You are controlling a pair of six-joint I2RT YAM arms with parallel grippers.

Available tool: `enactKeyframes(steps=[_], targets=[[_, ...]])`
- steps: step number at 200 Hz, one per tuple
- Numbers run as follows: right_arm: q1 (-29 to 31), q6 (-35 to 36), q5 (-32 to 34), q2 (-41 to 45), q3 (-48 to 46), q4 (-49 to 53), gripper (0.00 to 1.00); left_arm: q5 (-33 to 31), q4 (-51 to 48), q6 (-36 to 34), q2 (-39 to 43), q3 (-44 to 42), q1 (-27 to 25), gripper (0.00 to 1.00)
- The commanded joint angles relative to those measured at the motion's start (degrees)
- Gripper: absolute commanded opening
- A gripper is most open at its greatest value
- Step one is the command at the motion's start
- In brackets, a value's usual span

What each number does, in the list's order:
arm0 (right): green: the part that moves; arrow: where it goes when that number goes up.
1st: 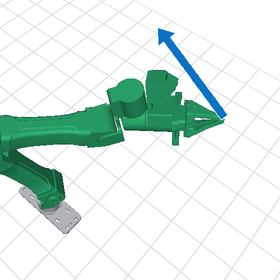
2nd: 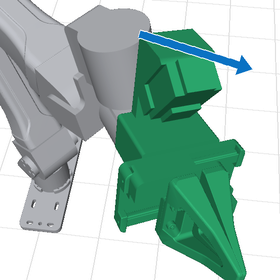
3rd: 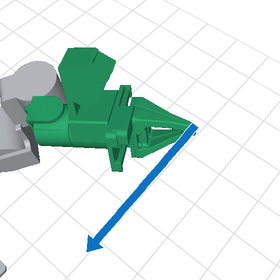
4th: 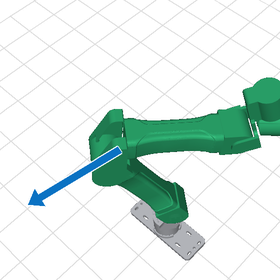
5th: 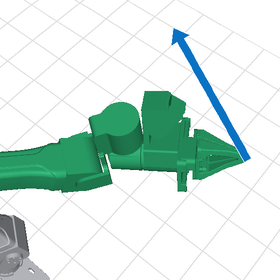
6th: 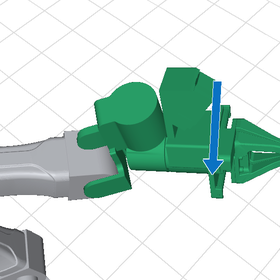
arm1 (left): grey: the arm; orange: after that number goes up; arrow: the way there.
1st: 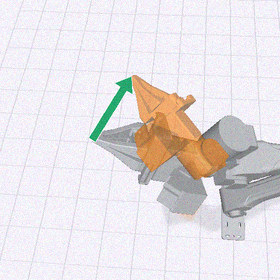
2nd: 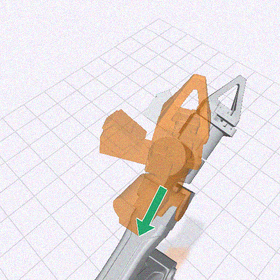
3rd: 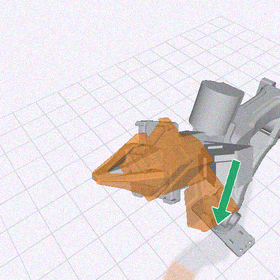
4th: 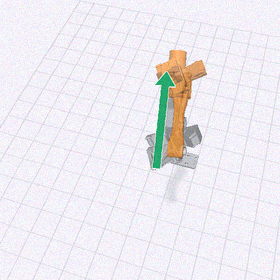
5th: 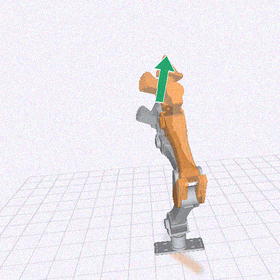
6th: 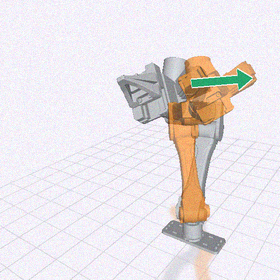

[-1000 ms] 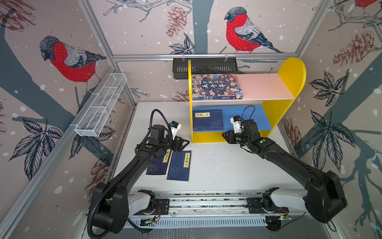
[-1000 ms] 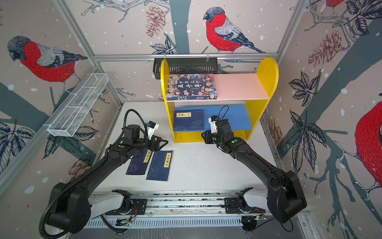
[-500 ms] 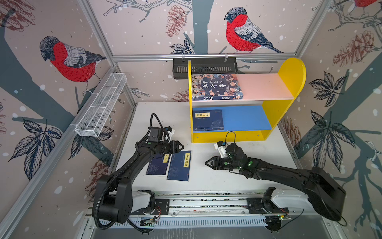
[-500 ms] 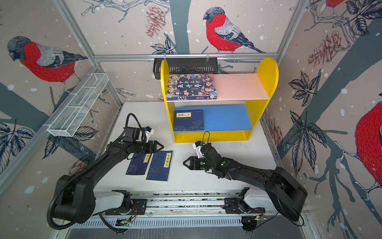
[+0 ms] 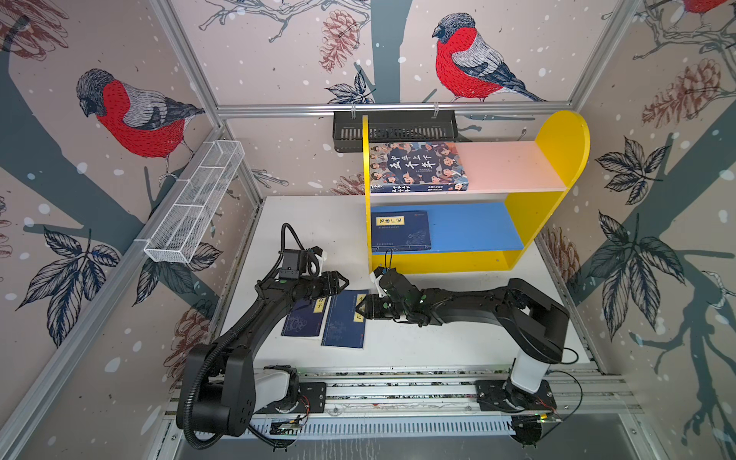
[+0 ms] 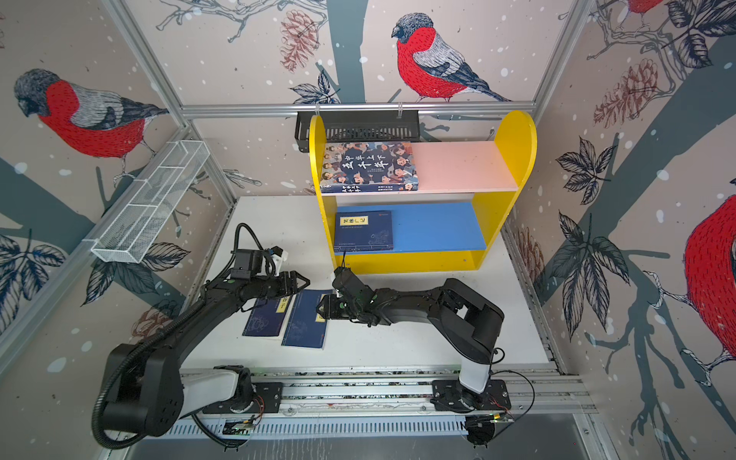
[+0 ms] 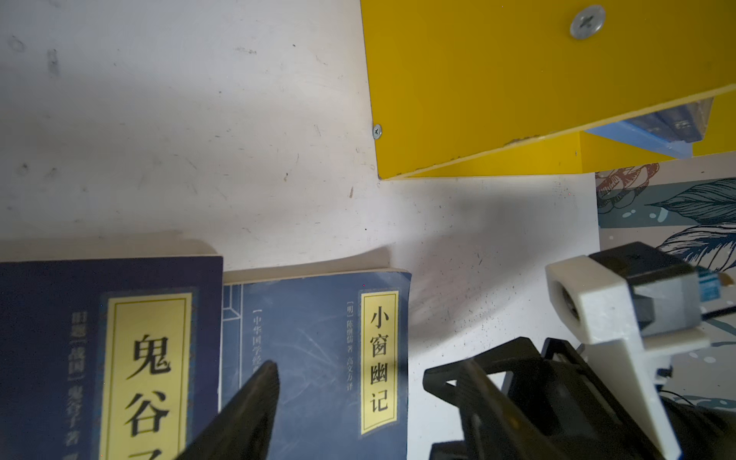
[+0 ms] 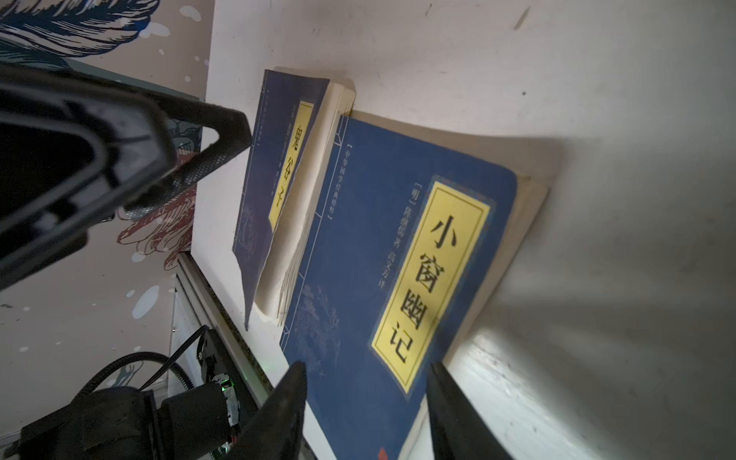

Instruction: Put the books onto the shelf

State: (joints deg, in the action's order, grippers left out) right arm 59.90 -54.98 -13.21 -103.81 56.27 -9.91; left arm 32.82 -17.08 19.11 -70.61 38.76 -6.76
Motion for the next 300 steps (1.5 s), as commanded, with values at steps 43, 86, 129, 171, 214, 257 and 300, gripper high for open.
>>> enactKeyframes(steps=[43,86,129,171,214,257,300], targets=[[2.8,1.0,11.0,-0.8,4.6,14.6,0.45,0.7,1.8,-0.2,0.5,-0.2,0.2,0.71],[2.8,-1.5,8.0,-2.7,3.2,8.7,0.39,1.3,1.7,-0.1,1.0,0.1,0.2,0.71],[2.9,-1.3,7.3,-4.2,4.2,8.1,0.34,1.4,1.7,-0.1,1.4,0.0,0.2,0.71],[2.9,-1.5,7.5,-4.4,4.4,8.7,0.30,1.8,2.0,0.1,1.5,-0.3,0.2,0.71],[2.9,-1.5,8.6,-5.0,4.6,10.1,0.11,2.2,2.0,0.3,1.8,-0.4,0.2,0.71],[1.9,-1.6,10.3,-1.9,1.5,10.9,0.02,2.8,2.3,0.5,1.7,-0.4,0.2,0.71],[-0.4,-0.3,11.7,4.7,-4.0,13.3,0.02,3.3,2.3,0.7,1.6,-0.7,0.2,0.71]])
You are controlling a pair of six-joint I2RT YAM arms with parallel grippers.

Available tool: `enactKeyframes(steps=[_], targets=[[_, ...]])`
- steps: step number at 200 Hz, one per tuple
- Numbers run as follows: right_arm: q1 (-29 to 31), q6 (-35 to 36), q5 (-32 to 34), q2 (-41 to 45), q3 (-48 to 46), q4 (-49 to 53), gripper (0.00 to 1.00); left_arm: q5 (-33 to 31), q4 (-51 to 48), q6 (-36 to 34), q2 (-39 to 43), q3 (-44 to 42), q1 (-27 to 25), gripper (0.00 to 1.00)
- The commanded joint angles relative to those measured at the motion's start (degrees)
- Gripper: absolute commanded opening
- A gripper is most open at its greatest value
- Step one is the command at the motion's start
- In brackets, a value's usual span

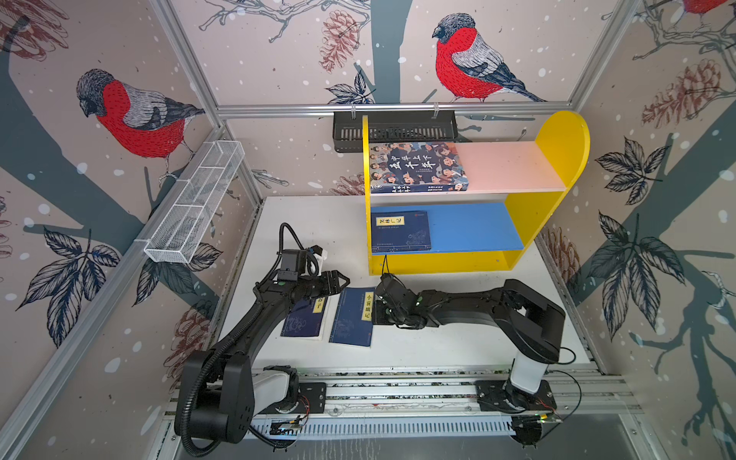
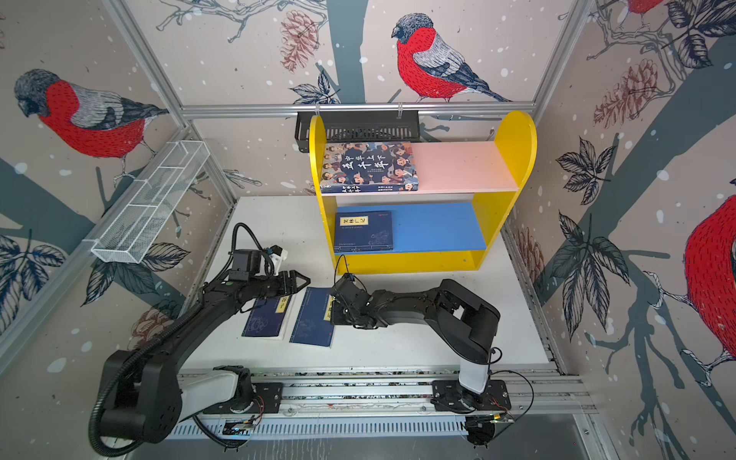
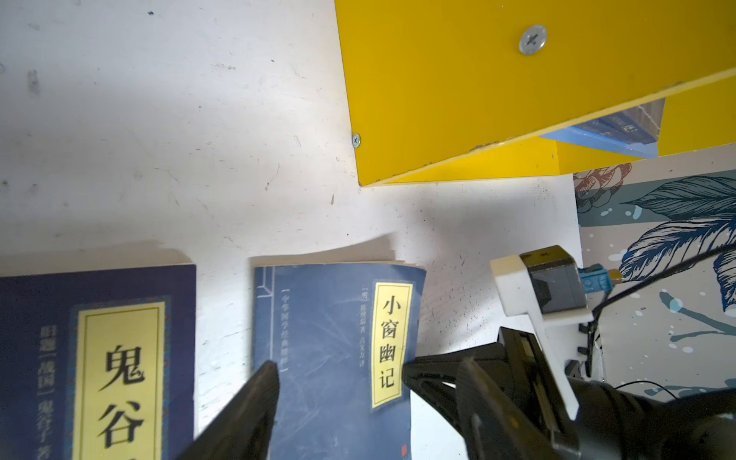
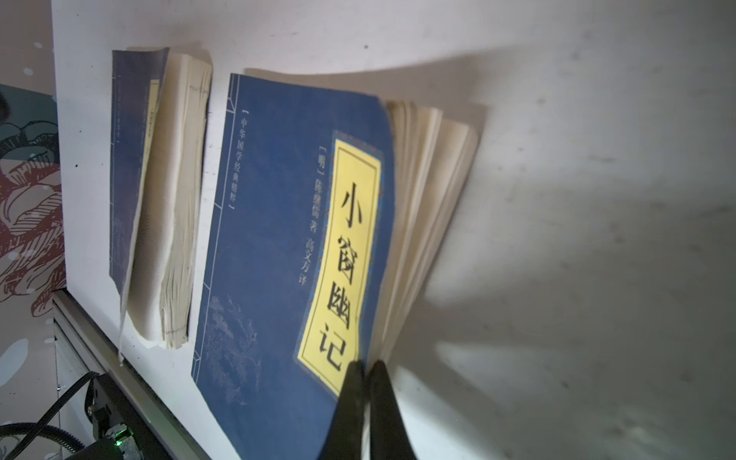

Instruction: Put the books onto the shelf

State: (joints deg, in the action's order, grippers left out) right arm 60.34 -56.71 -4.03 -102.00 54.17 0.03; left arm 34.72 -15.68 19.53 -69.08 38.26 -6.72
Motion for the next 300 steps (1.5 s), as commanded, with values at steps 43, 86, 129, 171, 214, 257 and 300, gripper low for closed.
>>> enactKeyframes(steps=[43,86,129,171,214,257,300], targets=[[-3.9,5.5,3.7,11.6,-7.5,8.7,0.10,4.8,3.3,2.4,-0.7,-2.2,0.1,0.72],[-7.2,7.4,2.4,23.6,-14.0,8.6,0.37,12.8,11.6,6.8,-3.1,-6.6,0.0,0.72],[-11.3,4.6,-3.9,33.5,-22.6,-0.4,0.46,12.9,16.3,4.9,-6.4,-8.2,-0.4,0.71],[-12.7,3.5,-9.1,32.2,-25.1,-7.0,0.52,12.8,21.7,5.9,-9.4,-10.3,-3.9,0.71],[-12.3,2.9,-11.2,25.5,-23.8,-10.1,0.53,12.0,23.5,6.2,-10.8,-11.9,-6.2,0.71],[-12.0,2.9,-10.3,24.1,-23.2,-9.7,0.53,11.7,26.5,6.5,-11.4,-14.1,-7.4,0.71],[-11.9,2.8,-9.4,22.8,-23.0,-9.8,0.53,11.7,29.1,6.8,-14.4,-14.8,-8.1,0.71]])
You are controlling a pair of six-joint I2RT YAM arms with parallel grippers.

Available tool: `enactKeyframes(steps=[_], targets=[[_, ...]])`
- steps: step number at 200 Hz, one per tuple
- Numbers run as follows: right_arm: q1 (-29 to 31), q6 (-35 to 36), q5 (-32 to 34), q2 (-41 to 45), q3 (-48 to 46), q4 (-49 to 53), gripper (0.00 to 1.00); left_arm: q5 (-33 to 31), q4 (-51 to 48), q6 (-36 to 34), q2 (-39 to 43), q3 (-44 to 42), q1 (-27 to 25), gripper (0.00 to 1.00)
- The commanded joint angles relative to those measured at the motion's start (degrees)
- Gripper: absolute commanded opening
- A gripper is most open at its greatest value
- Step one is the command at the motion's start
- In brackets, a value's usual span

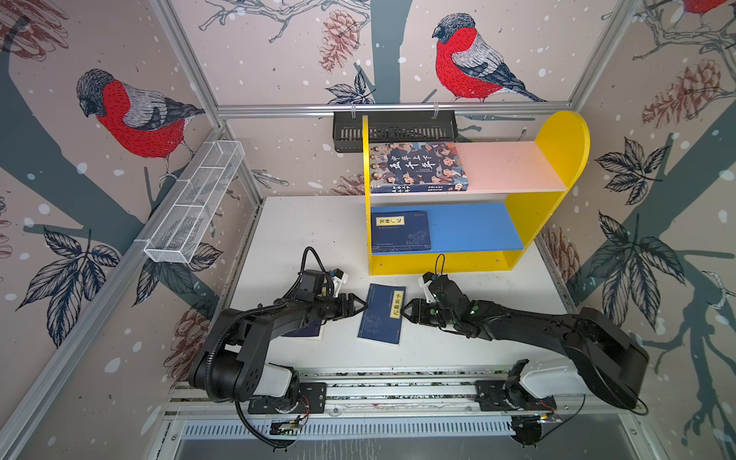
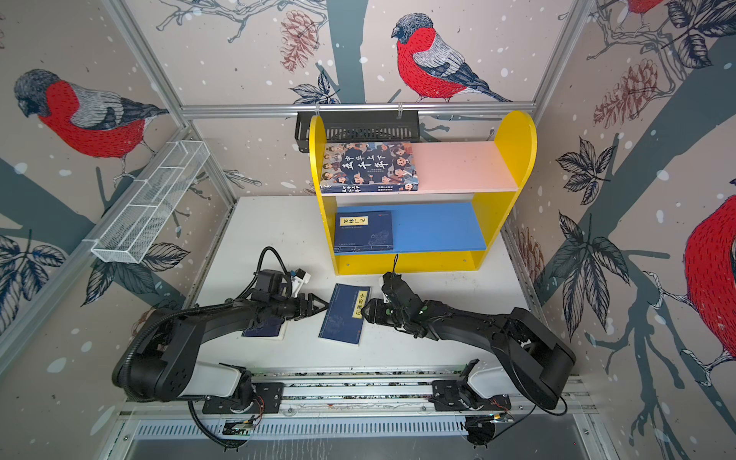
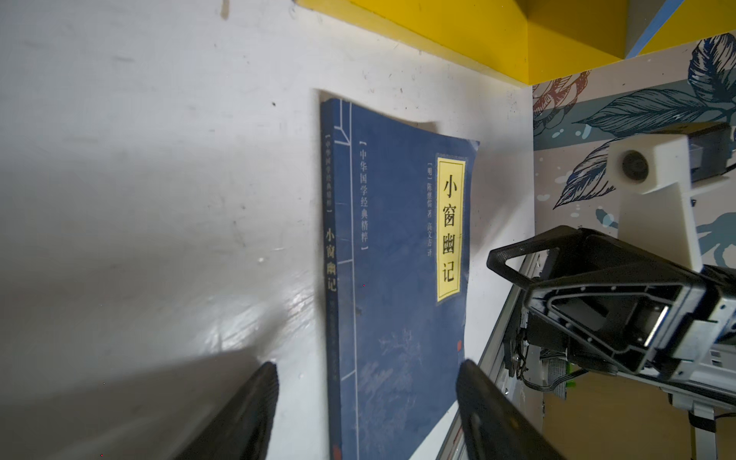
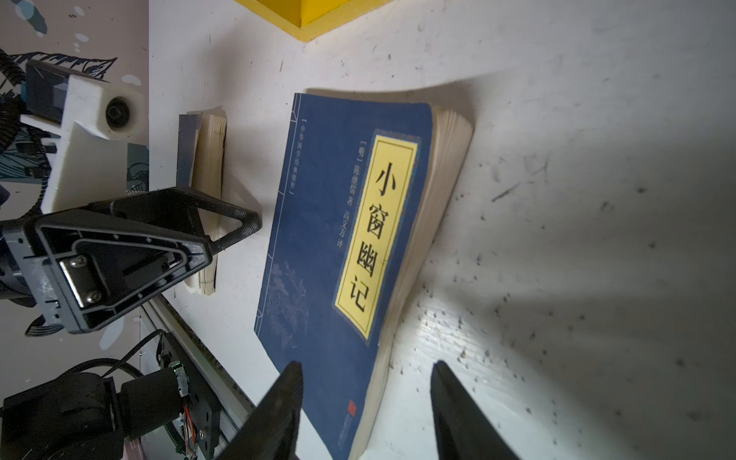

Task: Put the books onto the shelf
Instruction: 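Grasp the book's edge with the right gripper and lift it upright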

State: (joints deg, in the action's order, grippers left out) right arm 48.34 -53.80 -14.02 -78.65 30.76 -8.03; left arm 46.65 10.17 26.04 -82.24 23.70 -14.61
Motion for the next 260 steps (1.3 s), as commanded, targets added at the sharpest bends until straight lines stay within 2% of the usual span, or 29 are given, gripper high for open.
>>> enactKeyframes(steps=[1,83,127,168,182,236,260], targets=[[0.1,-0.1,0.6,-0.5,0.4,-1.8,0.53,-0.3,3.3,0.3,-1.3,-0.3,-0.2,0.71],[0.3,-0.7,0.9,-3.4,0.6,-2.3,0.53,1.4,6.3,1.6,-4.0,-1.4,-1.8,0.70],[0.2,-1.2,0.2,-6.5,0.4,-5.8,0.52,2.9,6.9,2.3,-4.6,-1.4,-4.9,0.70],[0.0,-1.2,-1.4,-9.1,0.3,-9.7,0.51,4.3,7.6,3.5,-6.0,-1.6,-5.6,0.73],[0.0,-1.1,-1.9,-9.8,0.4,-10.7,0.46,4.7,7.8,3.8,-6.3,-1.5,-5.8,0.73],[-0.1,-0.6,-2.9,-9.9,-0.3,-12.9,0.04,4.3,8.2,4.0,-5.3,-1.8,-6.0,0.75],[-0.6,0.6,-4.7,-8.5,-1.1,-14.3,0.01,3.7,6.5,2.5,-2.9,-0.7,-6.0,0.75]])
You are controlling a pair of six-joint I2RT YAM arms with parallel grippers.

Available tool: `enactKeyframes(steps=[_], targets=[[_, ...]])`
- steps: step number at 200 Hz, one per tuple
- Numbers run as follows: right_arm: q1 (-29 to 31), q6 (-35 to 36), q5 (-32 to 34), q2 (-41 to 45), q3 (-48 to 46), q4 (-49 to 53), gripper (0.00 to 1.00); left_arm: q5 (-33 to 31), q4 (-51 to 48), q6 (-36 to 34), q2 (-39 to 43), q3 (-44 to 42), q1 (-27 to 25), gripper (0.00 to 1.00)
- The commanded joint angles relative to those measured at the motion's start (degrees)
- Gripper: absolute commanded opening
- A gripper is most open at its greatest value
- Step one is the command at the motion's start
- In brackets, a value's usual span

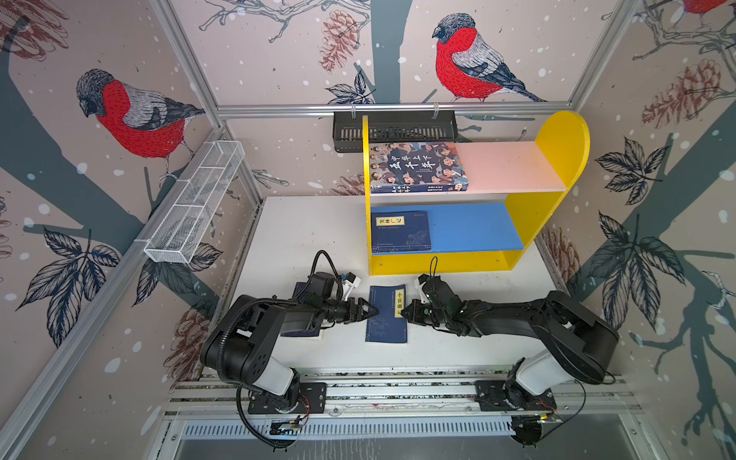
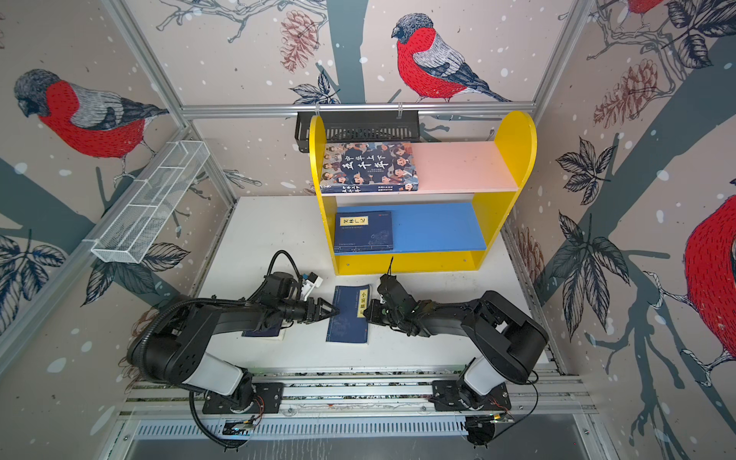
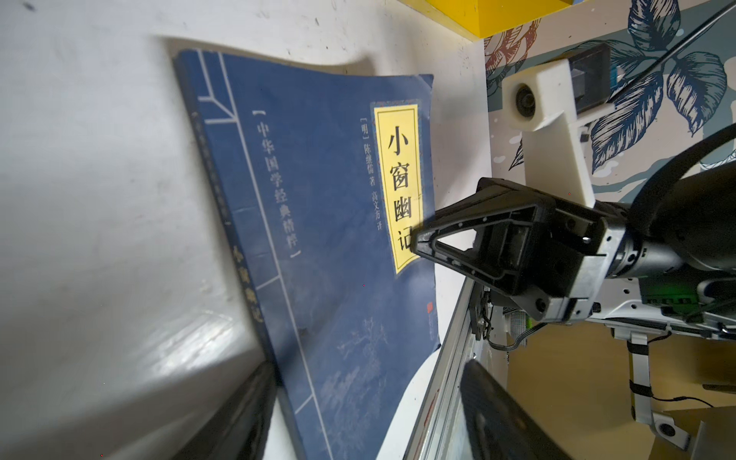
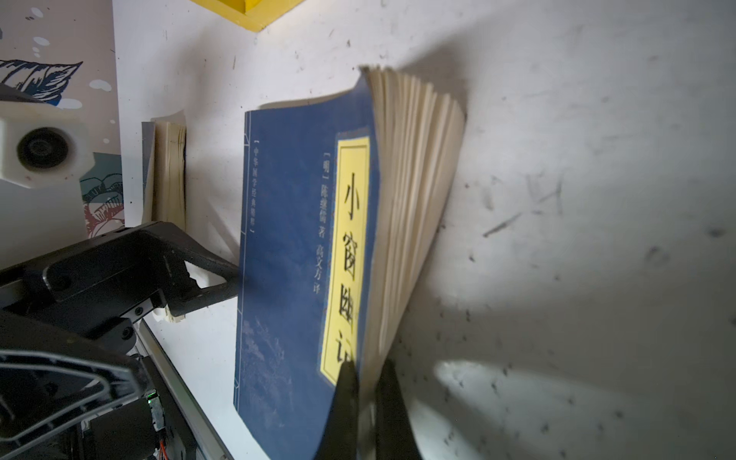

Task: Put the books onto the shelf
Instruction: 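Grasp the book's edge with the right gripper and lift it upright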

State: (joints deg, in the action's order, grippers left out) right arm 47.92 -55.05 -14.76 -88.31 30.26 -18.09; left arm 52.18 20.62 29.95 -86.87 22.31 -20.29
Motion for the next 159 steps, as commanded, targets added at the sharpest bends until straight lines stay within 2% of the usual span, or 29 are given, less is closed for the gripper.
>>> enactKeyframes(steps=[1,22,34,64,88,159], targets=[[-0.2,1.9,-4.0,1.3,-0.7,-4.3,0.01,-1.8,-4.2,-1.6,1.9,0.8,-0.3,0.75],[-1.2,3.4,-6.7,3.3,-1.3,-5.0,0.01,-5.3,-10.0,-6.4,6.8,3.7,0.3,0.77],[-2.0,4.5,-8.4,4.7,-1.3,-4.7,0.00,-8.0,-12.4,-6.7,10.5,4.1,1.6,0.78],[-4.0,7.3,-12.2,8.2,-0.6,-2.1,0.00,-7.4,-12.3,-4.7,16.6,1.7,7.4,0.83],[-5.7,8.5,-14.9,10.8,-0.4,-0.7,0.00,-7.3,-13.8,-5.4,17.5,2.1,8.8,0.84],[-6.9,7.6,-24.8,15.3,-0.9,-5.9,0.00,3.8,-2.9,3.7,17.1,-1.1,8.7,0.86]])
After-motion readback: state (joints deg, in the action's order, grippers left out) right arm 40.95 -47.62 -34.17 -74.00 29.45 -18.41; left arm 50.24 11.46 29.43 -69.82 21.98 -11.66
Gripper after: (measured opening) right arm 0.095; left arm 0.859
